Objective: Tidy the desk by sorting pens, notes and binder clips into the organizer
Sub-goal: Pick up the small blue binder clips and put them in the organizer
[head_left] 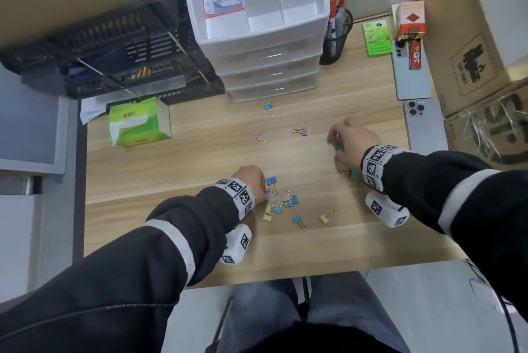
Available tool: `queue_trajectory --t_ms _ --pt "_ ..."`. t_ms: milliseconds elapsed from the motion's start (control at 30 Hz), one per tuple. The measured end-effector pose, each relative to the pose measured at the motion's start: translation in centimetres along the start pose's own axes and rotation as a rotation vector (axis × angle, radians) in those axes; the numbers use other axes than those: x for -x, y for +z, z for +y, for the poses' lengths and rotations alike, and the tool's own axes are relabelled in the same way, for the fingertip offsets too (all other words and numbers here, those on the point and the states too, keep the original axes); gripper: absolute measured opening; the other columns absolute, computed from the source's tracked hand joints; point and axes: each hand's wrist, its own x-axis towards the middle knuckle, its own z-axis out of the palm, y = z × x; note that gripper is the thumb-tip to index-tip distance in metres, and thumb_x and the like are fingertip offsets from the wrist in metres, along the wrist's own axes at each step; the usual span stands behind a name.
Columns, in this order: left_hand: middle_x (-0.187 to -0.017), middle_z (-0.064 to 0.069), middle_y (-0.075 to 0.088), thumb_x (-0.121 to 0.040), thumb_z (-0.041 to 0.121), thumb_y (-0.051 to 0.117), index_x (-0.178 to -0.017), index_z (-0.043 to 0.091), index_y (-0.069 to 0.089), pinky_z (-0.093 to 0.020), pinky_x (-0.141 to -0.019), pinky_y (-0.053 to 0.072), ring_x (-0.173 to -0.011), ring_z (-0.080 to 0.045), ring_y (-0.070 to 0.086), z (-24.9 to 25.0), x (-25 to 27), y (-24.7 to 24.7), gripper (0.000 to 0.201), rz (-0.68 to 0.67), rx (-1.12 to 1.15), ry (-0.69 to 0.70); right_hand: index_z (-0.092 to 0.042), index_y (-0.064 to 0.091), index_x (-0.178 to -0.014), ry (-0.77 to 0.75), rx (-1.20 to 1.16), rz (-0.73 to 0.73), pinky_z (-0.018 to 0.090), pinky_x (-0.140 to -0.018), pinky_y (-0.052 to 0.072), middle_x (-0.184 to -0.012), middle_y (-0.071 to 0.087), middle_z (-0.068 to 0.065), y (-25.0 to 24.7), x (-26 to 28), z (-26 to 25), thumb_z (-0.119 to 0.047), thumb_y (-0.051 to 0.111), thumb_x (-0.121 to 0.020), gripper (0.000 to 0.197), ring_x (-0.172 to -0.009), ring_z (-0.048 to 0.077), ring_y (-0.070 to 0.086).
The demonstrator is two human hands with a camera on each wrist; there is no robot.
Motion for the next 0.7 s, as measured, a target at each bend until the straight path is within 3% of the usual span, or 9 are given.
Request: queue_trajectory --t_ms 67,133,233,300,400,467,600,700 --pt "-0.088 -0.004 0.070 -0.080 0.005 0.059 -0.069 0.016 0.062 -0.035 -0.074 0.059 -0.082 -0.027 0.070 -0.2 0.0 -0.3 0.016 0.068 0.017 0.035 -0.025 0.058 -0.104 -0.011 0.038 -0.022 0.035 -0.065 0.051 -0.106 0.049 0.001 0.3 -0.2 0.1 -0.010 0.058 -0.085 0.024 -0.078 0.027 0.060" --pt "-0.094 0.001 0.067 -0.079 0.007 0.059 -0.068 0.021 0.054 -0.033 -0.076 0.056 -0.089 -0.024 0.066 -0.6 -0.2 -0.6 0.018 0.130 0.042 0.073 -0.025 0.058 -0.110 -0.005 0.072 -0.040 0.036 -0.071 0.053 -0.109 0.050 0.002 0.3 -0.4 0.2 -0.012 0.059 -0.086 0.028 -0.083 0.029 0.061" --pt "-0.099 0.002 0.065 -0.080 0.010 0.063 -0.091 0.020 0.061 -0.030 -0.074 0.052 -0.092 -0.021 0.064 -1.0 -0.4 -1.2 0.016 0.135 0.066 0.099 -0.023 0.059 -0.115 -0.018 0.141 -0.042 0.032 -0.072 0.047 -0.111 0.056 0.003 0.4 -0.6 0.1 -0.018 0.055 -0.089 0.026 -0.090 0.030 0.061" --pt "-0.102 0.002 0.063 -0.082 0.010 0.061 -0.106 0.020 0.062 -0.029 -0.074 0.049 -0.094 -0.021 0.063 -1.1 -0.7 -1.2 0.026 0.118 0.053 0.099 -0.023 0.060 -0.112 -0.018 0.181 -0.039 0.031 -0.070 0.046 -0.109 0.059 0.002 0.5 -0.7 -0.1 -0.019 0.054 -0.090 0.024 -0.091 0.029 0.061" --pt "-0.105 -0.001 0.066 -0.086 0.009 0.052 -0.099 0.019 0.063 -0.035 -0.083 0.054 -0.095 -0.023 0.063 -0.9 -0.9 -0.9 0.020 0.105 0.019 0.100 -0.028 0.062 -0.097 0.001 0.215 -0.101 0.028 -0.066 0.041 -0.101 0.060 -0.001 0.1 -0.8 -0.6 -0.014 0.057 -0.081 0.022 -0.079 0.024 0.057" --pt "-0.103 -0.004 0.067 -0.089 0.008 0.044 -0.096 0.018 0.059 -0.037 -0.083 0.054 -0.093 -0.025 0.063 -0.7 -1.1 -0.7 0.019 0.103 0.024 0.097 -0.029 0.061 -0.092 0.001 0.205 -0.129 0.027 -0.066 0.041 -0.097 0.057 -0.005 -0.2 -0.7 -0.7 -0.018 0.059 -0.077 0.018 -0.078 0.022 0.055" --pt "-0.104 -0.007 0.066 -0.094 0.010 0.036 -0.104 0.014 0.057 -0.039 -0.085 0.053 -0.093 -0.028 0.062 -0.2 -1.3 -0.5 0.023 0.087 0.030 0.095 -0.029 0.062 -0.085 0.008 -0.028 -0.131 0.027 -0.064 0.042 -0.089 0.057 -0.009 -0.4 -0.3 -1.0 -0.031 0.064 -0.075 0.011 -0.079 0.017 0.058" --pt "-0.099 -0.006 0.065 -0.096 0.022 0.041 -0.108 0.015 0.054 -0.035 -0.075 0.049 -0.089 -0.027 0.061 0.2 -1.4 -0.4 0.019 0.075 0.030 0.089 -0.017 0.067 -0.081 0.157 -0.462 -0.127 0.027 -0.063 0.045 -0.079 0.068 0.001 -0.4 -0.1 -1.7 -0.022 0.064 -0.079 0.007 -0.071 0.019 0.061"
